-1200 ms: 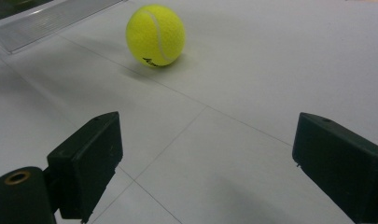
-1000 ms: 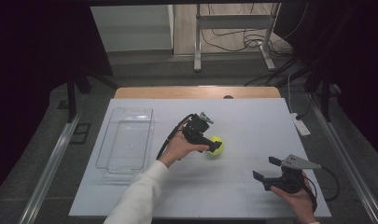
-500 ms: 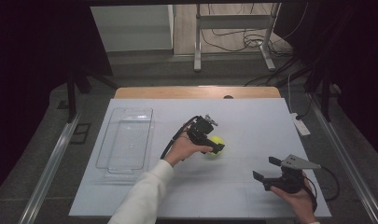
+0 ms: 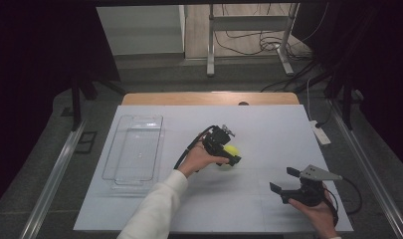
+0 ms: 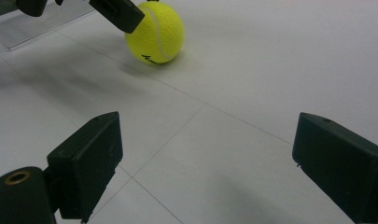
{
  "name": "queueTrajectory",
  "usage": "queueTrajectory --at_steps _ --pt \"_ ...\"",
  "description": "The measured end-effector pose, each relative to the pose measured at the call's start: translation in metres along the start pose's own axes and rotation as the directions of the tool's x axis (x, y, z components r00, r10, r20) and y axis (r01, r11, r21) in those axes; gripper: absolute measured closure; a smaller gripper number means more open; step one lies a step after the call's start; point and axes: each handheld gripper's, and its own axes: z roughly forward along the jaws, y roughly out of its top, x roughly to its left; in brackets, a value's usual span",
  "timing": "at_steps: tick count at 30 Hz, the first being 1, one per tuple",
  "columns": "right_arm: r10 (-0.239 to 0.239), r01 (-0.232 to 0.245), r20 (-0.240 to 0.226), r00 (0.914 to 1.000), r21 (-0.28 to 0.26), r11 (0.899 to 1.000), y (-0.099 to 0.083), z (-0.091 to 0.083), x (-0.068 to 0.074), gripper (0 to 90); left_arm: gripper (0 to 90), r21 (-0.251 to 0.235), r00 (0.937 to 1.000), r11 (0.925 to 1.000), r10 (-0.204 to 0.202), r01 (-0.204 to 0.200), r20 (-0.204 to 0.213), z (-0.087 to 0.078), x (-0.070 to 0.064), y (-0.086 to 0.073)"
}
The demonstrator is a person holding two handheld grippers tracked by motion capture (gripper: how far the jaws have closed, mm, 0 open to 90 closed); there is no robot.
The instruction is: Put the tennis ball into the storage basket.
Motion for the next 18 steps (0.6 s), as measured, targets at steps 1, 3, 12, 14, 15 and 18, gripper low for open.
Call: queueTrajectory --at_steps 1,3,12,14,15,18 --pt "0.0 0.0 0.0 1.0 0.0 1.0 0.0 0.0 0.0 8.6 7.1 0.0 1.0 1.0 0.0 0.0 0.0 0.0 0.0 0.0" --pt "0.0 0.0 0.001 1.0 0.0 1.0 0.0 0.0 0.0 8.6 7.0 0.002 1.0 1.0 -0.003 0.003 0.002 0.002 0.0 0.0" --pt "-0.002 0.002 0.002 1.0 0.001 1.0 0.0 0.0 0.0 8.7 6.9 0.02 1.0 0.9998 -0.008 0.008 0.002 0.009 0.0 0.0" --pt "-0.003 0.003 0.004 1.0 0.004 1.0 0.0 0.0 0.0 8.7 6.9 0.023 0.9999 0.9997 -0.013 0.013 -0.011 0.011 0.001 -0.001" --pt "-0.003 0.003 0.004 1.0 0.004 1.0 0.0 0.0 0.0 8.7 7.0 0.023 0.9999 0.9997 -0.013 0.013 -0.011 0.011 0.001 -0.001" --pt "-0.002 0.002 0.004 1.0 0.002 1.0 0.0 0.0 0.0 8.7 7.5 0.024 0.9995 0.9995 -0.018 0.019 -0.027 0.013 0.003 -0.001"
